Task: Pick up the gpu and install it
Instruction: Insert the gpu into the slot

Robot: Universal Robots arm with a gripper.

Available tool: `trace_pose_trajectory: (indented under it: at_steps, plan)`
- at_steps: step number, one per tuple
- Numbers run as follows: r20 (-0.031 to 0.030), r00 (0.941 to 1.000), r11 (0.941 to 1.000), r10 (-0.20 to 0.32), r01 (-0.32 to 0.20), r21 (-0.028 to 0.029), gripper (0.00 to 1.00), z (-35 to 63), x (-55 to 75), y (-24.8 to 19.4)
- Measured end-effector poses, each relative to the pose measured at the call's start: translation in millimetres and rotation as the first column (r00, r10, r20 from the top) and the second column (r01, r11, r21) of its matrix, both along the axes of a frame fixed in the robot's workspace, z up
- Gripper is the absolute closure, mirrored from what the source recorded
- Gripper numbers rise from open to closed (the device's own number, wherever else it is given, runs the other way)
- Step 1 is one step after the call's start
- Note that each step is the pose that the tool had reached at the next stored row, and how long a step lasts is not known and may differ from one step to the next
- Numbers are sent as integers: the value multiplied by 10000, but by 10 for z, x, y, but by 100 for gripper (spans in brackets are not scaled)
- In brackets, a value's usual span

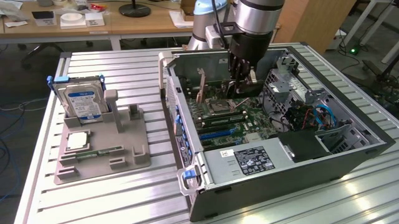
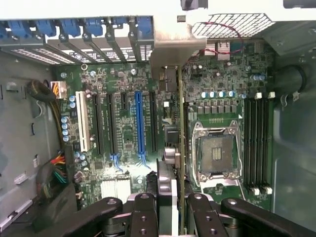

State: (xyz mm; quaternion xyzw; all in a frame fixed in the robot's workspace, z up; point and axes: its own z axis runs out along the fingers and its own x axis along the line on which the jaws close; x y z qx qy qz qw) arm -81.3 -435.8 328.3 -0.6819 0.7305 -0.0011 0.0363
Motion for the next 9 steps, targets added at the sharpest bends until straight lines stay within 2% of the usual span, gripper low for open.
trace_pose_trajectory:
  at_steps: [5, 7, 9]
  plan:
    - [1, 10000, 10000, -1, 1, 3, 71, -22, 0, -104]
    - [2, 10000, 10000, -1, 1, 3, 71, -35, -3, -125]
    - [2, 10000, 10000, -3, 3, 3, 71, -63, -17, -128]
